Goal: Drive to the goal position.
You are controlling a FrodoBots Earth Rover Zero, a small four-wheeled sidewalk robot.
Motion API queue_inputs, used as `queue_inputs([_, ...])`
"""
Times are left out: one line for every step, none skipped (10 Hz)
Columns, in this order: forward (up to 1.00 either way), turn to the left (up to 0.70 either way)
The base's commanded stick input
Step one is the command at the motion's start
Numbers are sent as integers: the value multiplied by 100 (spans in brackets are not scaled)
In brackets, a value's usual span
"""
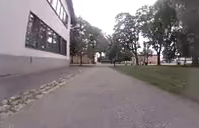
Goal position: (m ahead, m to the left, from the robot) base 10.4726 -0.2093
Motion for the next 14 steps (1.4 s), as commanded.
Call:
queue_inputs([60,0])
queue_inputs([60,0])
queue_inputs([60,0])
queue_inputs([60,0])
queue_inputs([60,0])
queue_inputs([60,0])
queue_inputs([60,-13])
queue_inputs([60,-15])
queue_inputs([60,-15])
queue_inputs([60,-15])
queue_inputs([60,-15])
queue_inputs([60,-15])
queue_inputs([60,-15])
queue_inputs([60,0])
